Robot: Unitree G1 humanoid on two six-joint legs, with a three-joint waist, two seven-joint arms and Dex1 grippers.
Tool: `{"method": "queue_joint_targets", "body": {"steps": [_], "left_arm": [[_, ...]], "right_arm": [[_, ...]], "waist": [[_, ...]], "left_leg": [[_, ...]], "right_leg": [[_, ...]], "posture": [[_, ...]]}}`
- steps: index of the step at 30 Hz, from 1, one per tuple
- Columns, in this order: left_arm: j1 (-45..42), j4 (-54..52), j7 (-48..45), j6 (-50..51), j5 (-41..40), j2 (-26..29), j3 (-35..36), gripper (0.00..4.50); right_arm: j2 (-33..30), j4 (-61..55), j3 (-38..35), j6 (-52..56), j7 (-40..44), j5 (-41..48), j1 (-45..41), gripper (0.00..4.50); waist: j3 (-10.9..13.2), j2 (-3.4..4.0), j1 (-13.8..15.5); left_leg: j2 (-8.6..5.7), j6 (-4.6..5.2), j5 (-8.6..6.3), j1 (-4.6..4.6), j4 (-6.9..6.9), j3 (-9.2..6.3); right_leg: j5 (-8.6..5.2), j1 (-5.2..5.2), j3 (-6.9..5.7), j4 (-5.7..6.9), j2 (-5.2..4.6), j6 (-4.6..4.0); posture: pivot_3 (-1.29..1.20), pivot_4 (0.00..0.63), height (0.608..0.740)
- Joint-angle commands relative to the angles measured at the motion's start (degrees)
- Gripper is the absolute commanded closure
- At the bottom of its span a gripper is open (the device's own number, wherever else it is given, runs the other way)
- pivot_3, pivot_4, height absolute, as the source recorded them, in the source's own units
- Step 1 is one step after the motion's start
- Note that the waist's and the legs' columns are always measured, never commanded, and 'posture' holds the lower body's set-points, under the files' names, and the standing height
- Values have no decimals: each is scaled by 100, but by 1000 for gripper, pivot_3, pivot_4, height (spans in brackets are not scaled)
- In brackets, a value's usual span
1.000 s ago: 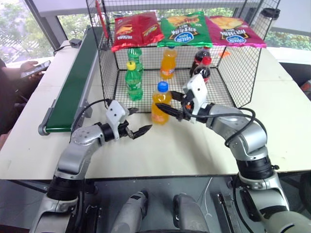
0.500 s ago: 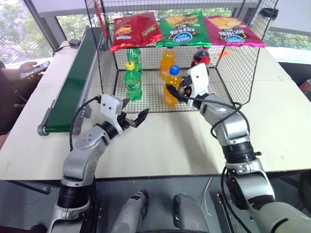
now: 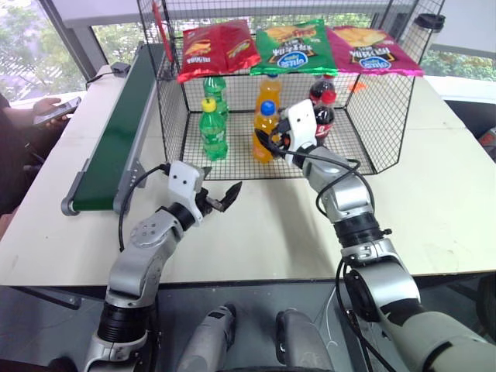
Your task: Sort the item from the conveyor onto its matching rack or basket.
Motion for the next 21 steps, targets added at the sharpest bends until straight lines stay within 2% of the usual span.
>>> {"method": "queue_joint_targets", "body": {"steps": [1,2,4,5,14,21], "left_arm": [[-59,-211,25,-143,16,-3,17,4],[-62,-206,27,-145,14,-4,18,0],[-68,-203,34,-138,6,-11,17,0],[-72,-201,36,-134,5,-13,15,0],[-92,-180,19,-115,-2,-9,-3,0],[-3,-144,-14,-203,-8,-33,-6,0]], "right_arm": [[0,-26,-168,-378,13,-32,-316,1495],[-5,-4,-173,-378,44,-21,-312,970],[0,-17,-195,-363,25,-28,-299,215],[0,-38,-205,-356,6,-42,-293,101],[-67,-452,-250,-137,78,-19,-196,101],[-450,-1239,-244,277,320,-6,304,101]], "waist": [[0,0,0],[0,0,-1],[0,1,-3],[-1,1,-5],[-1,1,-2],[-1,1,21]], "left_leg": [[0,0,0,0,0,0],[0,0,0,0,0,0],[0,0,0,0,-1,0],[1,0,0,1,-1,0],[6,-1,0,4,-1,1],[6,-1,0,4,-1,1]], "right_leg": [[0,0,1,0,0,0],[0,0,1,0,0,0],[0,-1,2,0,1,0],[0,0,2,0,1,0],[2,1,6,0,7,-4],[2,2,7,-2,7,-4]], "posture": [[0,150,739],[0,150,739],[0,150,739],[0,150,739],[0,150,739],[0,150,739]]}}
